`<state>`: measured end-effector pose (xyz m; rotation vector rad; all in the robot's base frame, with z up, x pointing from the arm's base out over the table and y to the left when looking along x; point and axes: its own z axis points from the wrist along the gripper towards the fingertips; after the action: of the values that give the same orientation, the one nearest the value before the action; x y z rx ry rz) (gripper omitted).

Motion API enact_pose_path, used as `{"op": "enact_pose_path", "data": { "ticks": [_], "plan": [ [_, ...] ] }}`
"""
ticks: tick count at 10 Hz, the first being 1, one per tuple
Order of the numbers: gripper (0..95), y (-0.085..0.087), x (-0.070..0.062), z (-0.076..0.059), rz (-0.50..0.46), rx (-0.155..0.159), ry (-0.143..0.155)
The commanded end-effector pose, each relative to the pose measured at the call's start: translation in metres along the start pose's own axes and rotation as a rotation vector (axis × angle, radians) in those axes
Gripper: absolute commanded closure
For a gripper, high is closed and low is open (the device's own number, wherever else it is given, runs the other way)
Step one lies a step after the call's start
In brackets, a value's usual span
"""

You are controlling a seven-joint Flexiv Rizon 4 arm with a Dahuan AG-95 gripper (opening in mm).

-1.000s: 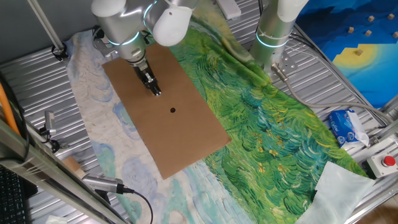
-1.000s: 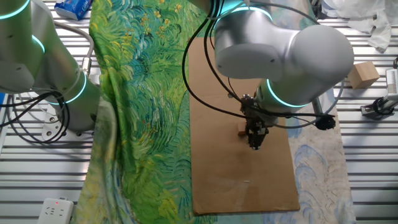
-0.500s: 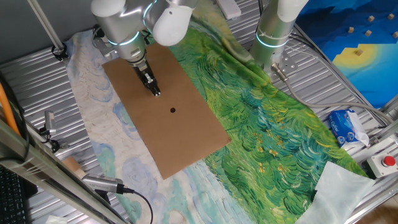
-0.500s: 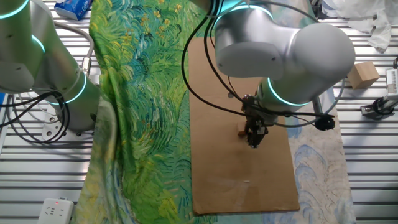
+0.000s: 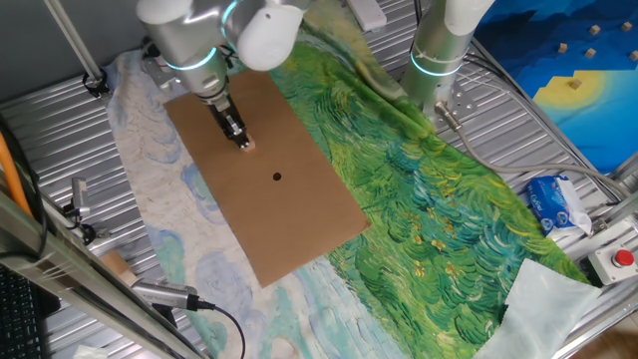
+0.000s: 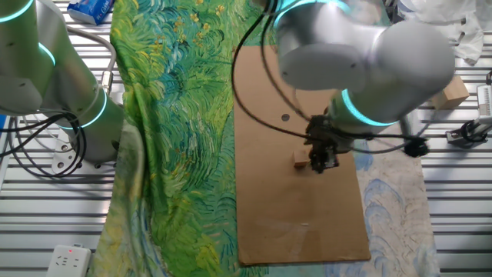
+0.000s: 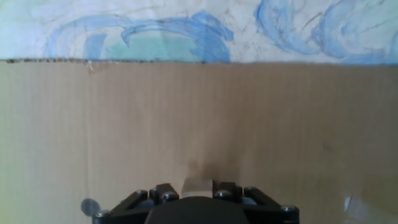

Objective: Hold a small block with the gripper and sweep it from left to right on the table

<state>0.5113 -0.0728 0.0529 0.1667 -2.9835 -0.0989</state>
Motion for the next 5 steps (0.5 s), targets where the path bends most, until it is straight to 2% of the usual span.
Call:
{"op": "enact_pose_path", "data": {
  "ticks": [1,2,3,5],
  "plan": [
    [0.0,-0.0012,-0.0049,-0.0056,-0.024,-0.005,-0.008],
    [0.0,-0.001,-0.0064,-0.0086,-0.021,-0.002,-0.005],
    [19.0,-0.0011,-0.0072,-0.0095,-0.023,-0.002,-0.006],
    [19.0,-0.0006,-0.0087,-0.0135,-0.027,-0.004,-0.003]
  ]
}}
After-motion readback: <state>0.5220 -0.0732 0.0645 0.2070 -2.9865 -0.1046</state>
